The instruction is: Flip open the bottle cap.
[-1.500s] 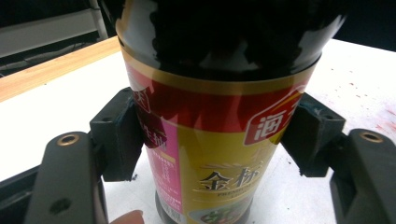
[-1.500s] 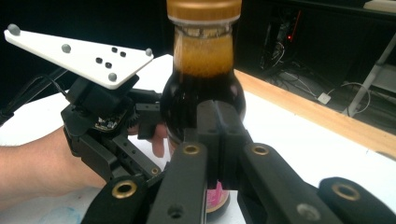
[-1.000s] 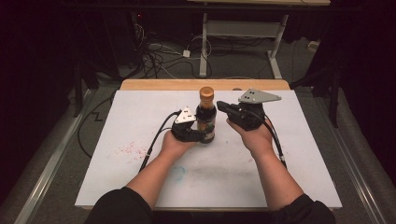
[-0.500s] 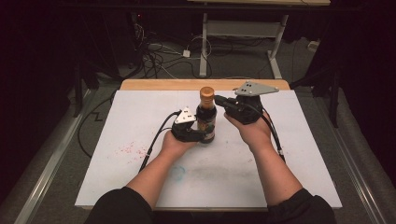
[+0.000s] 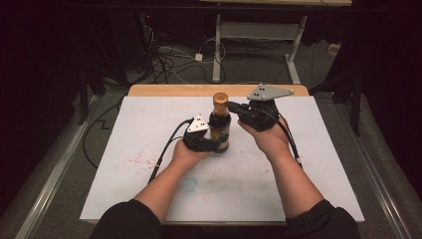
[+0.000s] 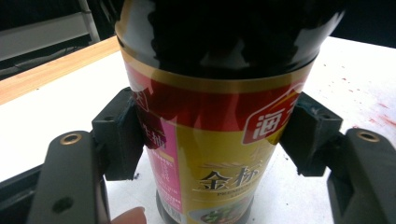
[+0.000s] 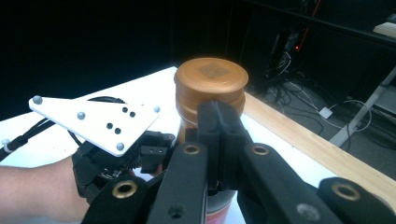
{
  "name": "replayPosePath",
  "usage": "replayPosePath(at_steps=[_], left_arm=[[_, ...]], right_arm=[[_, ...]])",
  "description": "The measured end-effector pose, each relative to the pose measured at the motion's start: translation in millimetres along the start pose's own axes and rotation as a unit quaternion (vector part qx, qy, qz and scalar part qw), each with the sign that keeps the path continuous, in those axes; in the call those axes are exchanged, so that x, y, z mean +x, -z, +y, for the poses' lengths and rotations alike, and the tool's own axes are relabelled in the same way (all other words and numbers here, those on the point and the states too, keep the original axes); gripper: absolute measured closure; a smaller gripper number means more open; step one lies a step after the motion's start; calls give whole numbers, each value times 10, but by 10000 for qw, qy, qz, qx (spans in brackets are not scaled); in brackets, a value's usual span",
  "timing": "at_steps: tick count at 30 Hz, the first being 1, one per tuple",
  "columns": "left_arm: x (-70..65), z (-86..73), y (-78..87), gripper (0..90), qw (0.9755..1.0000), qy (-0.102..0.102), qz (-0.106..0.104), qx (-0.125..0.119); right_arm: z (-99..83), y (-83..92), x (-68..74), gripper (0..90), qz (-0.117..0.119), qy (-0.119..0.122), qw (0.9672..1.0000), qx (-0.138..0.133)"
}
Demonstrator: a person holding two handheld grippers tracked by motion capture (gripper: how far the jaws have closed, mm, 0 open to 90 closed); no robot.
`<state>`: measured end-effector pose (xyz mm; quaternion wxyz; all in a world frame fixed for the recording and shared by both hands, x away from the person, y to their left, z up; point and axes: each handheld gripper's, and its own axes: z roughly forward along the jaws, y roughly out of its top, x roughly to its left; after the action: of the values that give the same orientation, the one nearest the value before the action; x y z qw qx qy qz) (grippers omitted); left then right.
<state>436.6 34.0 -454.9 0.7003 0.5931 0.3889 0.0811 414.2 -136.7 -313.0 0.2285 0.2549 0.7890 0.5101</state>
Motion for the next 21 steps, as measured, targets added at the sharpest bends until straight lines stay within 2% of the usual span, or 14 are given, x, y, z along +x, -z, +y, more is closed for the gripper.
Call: replayPosePath(at_steps=[5,8,21], left_arm=[[-1,-3,-2,297,10000,2,8,-10],[-1,-4,-3,297,10000,-3,12,-13],[5,-3,1,296,10000,-6,-11,-5]], right_arm=[[15,5,15,900,-11,17,10000,56],[31,2,45,900,-4,125,9999,101],[54,1,47,900,-58,141,9997,187]])
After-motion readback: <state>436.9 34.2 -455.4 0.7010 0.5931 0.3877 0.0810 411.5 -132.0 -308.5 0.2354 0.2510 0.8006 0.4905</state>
